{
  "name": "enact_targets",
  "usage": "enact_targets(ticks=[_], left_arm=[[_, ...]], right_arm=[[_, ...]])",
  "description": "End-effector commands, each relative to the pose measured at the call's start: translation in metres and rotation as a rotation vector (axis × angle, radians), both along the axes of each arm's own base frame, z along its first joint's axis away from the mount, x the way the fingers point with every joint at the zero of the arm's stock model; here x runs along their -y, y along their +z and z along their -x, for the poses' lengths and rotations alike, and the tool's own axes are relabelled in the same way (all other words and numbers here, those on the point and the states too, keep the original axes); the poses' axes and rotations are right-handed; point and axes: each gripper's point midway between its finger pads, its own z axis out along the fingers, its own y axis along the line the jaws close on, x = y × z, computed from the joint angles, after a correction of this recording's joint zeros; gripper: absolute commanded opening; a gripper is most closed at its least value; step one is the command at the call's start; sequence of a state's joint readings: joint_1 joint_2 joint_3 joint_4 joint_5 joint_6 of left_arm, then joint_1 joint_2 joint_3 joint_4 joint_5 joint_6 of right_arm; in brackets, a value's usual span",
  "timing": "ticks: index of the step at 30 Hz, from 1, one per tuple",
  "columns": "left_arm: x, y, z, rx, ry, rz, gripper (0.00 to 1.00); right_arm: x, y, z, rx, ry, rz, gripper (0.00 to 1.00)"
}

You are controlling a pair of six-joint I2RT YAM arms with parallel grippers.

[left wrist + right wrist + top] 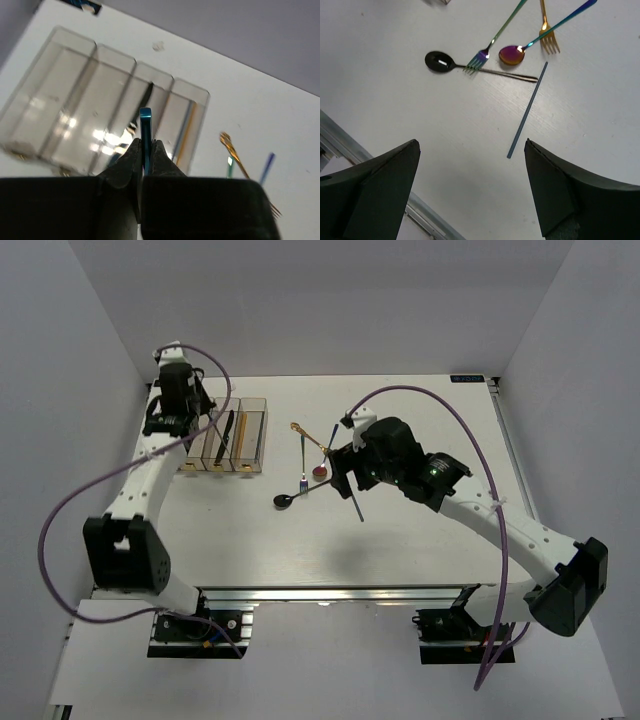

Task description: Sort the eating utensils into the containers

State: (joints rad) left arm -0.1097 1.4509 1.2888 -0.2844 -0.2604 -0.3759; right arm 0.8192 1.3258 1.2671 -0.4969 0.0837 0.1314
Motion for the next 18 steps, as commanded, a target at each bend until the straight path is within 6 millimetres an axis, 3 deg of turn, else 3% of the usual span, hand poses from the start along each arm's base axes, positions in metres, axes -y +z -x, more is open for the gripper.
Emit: enact_targets(ticks=[1, 2, 3, 4, 6, 7, 9, 10, 14, 18], left_arm=[[-0.015, 0.014, -0.044, 0.008, -0.14, -0.177, 0.0], [-0.009, 0.039, -0.061, 0.062, -0.191, -0.203, 0.0], [-0.008, 0.038, -0.073, 0.063, -0.212, -0.236, 0.0], [-0.009, 0.017, -0.089, 0.022, -0.232, -0.276, 0.0], [-0.007, 0.023, -0.109, 0.063, -0.263, -0.306, 0.0], [-0.003, 0.006, -0.119, 0.044, -0.283, -0.3, 0.0], [0.004, -0.007, -0.133, 0.056, -0.306, -0.272, 0.0], [0.003, -0.005, -0.134, 0.066, -0.304, -0.269, 0.0], [0.01, -0.047, -0.141, -0.01, -0.358, -0.261, 0.01], [0.009, -0.069, -0.135, -0.047, -0.373, -0.286, 0.12]], right_arm=[[0.002, -0.014, 0.006, -0.009, 0.022, 0.001, 0.89], [0.006, -0.024, 0.009, -0.024, 0.023, 0.017, 0.89], [0.009, -0.026, 0.01, -0.025, 0.024, 0.018, 0.89], [0.012, -0.026, 0.011, -0.016, 0.025, 0.018, 0.89], [0.016, -0.034, 0.013, -0.025, 0.031, 0.024, 0.89], [0.017, -0.035, 0.014, -0.025, 0.034, 0.024, 0.89], [0.017, -0.04, 0.013, -0.029, 0.041, 0.026, 0.89], [0.018, -0.04, 0.012, -0.026, 0.039, 0.025, 0.89], [0.019, -0.045, 0.008, -0.036, 0.035, 0.041, 0.89], [0.018, -0.048, 0.006, -0.039, 0.037, 0.042, 0.89]])
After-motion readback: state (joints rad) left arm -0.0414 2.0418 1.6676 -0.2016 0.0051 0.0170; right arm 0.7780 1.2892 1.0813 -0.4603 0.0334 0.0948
